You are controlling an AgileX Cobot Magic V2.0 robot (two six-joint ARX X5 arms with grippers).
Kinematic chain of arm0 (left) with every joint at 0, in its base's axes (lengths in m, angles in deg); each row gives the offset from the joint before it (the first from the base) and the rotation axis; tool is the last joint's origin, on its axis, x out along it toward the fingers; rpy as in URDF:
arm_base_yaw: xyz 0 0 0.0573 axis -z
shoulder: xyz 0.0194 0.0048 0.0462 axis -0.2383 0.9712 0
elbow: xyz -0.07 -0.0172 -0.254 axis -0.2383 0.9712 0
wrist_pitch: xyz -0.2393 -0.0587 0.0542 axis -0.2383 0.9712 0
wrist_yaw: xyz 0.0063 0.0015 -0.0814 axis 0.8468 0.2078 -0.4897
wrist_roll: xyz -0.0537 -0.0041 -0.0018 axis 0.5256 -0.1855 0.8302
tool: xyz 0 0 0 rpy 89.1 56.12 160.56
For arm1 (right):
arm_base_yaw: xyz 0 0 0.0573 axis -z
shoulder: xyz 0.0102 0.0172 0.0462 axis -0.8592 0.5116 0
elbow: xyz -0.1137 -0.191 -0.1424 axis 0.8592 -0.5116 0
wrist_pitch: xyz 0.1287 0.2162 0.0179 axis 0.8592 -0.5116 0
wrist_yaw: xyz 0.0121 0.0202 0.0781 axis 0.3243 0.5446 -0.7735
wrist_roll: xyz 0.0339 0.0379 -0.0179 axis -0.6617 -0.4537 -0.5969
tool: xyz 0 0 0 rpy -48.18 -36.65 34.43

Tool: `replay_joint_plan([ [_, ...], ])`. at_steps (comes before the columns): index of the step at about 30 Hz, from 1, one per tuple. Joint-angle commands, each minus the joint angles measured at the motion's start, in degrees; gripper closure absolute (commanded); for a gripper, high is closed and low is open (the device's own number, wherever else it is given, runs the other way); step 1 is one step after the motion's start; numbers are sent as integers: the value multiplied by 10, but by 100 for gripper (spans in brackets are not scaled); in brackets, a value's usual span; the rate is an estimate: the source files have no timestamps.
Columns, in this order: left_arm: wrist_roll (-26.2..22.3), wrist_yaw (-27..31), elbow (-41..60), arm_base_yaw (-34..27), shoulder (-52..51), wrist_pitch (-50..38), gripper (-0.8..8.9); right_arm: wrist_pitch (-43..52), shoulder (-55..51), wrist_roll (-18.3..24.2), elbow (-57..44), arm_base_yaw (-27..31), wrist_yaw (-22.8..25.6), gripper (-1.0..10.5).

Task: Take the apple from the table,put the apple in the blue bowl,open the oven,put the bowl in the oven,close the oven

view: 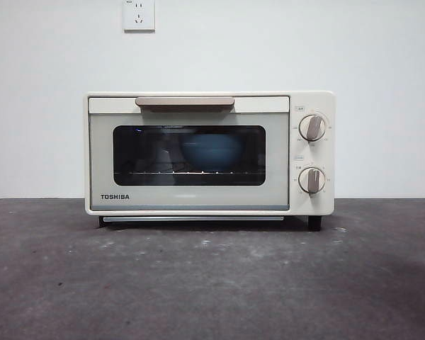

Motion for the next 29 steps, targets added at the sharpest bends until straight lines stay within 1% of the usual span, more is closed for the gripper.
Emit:
replay_joint_plan([
  [1, 5, 0, 14, -1, -1, 2, 806, 17, -2, 1, -2, 1, 2, 943],
  [9, 5, 0, 14, -1, -1, 2, 806, 39, -2, 1, -2, 1, 2, 943],
  [29, 5, 0, 14, -1, -1, 2, 806, 39, -2, 1, -2, 1, 2, 943],
])
